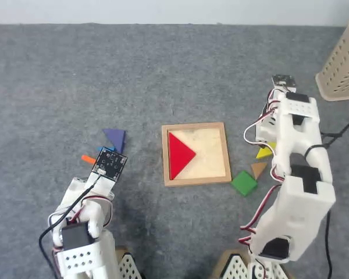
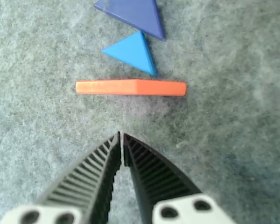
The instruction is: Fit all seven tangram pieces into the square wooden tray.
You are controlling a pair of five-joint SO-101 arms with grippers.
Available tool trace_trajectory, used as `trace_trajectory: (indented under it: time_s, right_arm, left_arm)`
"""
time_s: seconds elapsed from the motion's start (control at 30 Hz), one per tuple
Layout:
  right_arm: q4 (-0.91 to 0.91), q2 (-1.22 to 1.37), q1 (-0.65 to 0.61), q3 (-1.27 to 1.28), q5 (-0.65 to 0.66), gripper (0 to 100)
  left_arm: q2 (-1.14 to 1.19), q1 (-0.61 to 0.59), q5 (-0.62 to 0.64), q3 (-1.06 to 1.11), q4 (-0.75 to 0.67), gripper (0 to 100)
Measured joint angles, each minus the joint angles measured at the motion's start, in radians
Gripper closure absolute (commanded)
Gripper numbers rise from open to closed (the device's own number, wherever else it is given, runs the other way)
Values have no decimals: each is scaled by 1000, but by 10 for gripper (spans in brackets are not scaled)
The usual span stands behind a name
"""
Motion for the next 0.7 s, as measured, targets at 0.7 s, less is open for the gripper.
trace_trajectory:
  time_s: [0.7]
  right_arm:
    - [153, 55, 14, -239, 0, 857]
  left_arm:
    - [0, 0, 0, 0, 0, 986]
